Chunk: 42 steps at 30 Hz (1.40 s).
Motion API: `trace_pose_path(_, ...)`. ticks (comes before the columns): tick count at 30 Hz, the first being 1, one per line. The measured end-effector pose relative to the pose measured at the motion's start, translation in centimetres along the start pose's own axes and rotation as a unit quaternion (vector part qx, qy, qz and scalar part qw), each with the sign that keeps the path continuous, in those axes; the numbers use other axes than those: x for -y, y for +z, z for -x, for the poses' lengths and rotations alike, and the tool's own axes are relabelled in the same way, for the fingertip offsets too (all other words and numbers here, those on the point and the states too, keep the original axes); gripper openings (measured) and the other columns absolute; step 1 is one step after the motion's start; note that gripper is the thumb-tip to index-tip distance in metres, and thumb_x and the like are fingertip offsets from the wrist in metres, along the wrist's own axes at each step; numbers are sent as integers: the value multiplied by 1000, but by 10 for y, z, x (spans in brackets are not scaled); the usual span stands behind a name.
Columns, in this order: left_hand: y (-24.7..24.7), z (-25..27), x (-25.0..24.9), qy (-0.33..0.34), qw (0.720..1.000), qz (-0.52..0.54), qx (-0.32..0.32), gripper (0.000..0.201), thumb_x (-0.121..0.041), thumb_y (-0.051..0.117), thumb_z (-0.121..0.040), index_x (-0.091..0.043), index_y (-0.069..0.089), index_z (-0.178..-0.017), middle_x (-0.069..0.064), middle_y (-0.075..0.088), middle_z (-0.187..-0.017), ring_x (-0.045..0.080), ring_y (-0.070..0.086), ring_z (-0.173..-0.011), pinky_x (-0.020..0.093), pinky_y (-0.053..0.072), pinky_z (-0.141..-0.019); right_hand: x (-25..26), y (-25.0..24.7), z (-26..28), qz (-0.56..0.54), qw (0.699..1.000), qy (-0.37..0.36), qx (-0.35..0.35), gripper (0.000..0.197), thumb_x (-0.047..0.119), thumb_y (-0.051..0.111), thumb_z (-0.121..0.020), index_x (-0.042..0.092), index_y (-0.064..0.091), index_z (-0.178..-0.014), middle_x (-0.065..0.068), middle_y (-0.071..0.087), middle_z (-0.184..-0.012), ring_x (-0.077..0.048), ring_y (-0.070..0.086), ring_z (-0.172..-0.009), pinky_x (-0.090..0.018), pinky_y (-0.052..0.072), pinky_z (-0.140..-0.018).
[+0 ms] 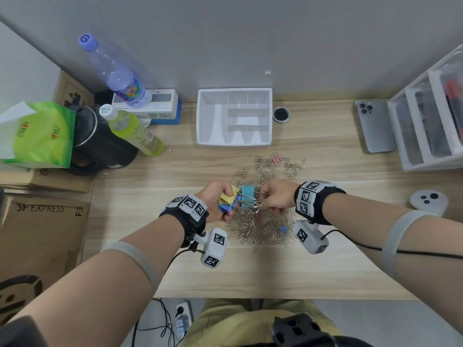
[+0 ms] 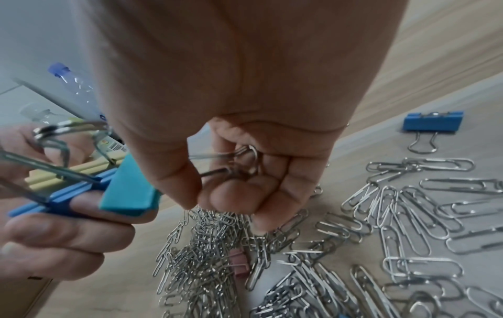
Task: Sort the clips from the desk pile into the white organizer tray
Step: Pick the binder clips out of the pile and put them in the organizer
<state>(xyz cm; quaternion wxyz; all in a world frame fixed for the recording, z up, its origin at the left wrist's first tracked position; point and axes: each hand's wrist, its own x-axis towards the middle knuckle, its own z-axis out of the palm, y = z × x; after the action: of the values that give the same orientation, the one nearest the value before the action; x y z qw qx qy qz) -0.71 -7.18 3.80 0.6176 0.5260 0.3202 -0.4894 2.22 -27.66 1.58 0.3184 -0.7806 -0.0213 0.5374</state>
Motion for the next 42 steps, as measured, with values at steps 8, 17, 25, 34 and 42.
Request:
trace_pose_path(8,0,1,1,-3,1000,9,-1,29,-11,34,-70,-6,50,-94,7,47,-64,18,38,-46,25,28,-54,2,-1,-2,-162,984,63,25,15,-5,37,-80,1,50,-83,-10,55,-55,-16,35,-40,-23,33,-42)
trace_pose_path(17,-3,-1,2,-2,1000,1,-18,44,-12,40,-62,-6,49,-104,8,47,-67,19,39,-46,25,30,-53,6,3,-6,-137,986,98,5,13,6,42,-83,0,54,-82,-11,58,-56,-17,38,-36,-21,35,-44)
trace_pose_path(25,-3,0,5,-3,1000,0,-28,35,-12,39,-64,-6,52,-96,7,47,-65,19,37,-46,25,30,-52,3,4,-11,-123,985,118,19,28,0,38,-76,0,53,-99,-11,56,-56,-15,36,-36,-21,30,-45)
trace_pose_path(34,-1,3,-1,-1,1000,3,-31,35,-12,41,-58,-9,46,-93,7,45,-65,18,36,-46,24,29,-51,2,-3,-4,-75,993,71,64,21,-7,41,-89,2,59,-86,-12,67,-70,-12,51,-39,-20,34,-36)
trace_pose_path(42,1,1,-6,9,999,17,-50,16,-10,35,-71,-9,47,-82,7,44,-64,18,37,-47,23,28,-51,-1,-3,-9,16,999,6,48,10,26,68,-89,24,72,-79,0,69,-75,-16,63,-68,-31,51,-71)
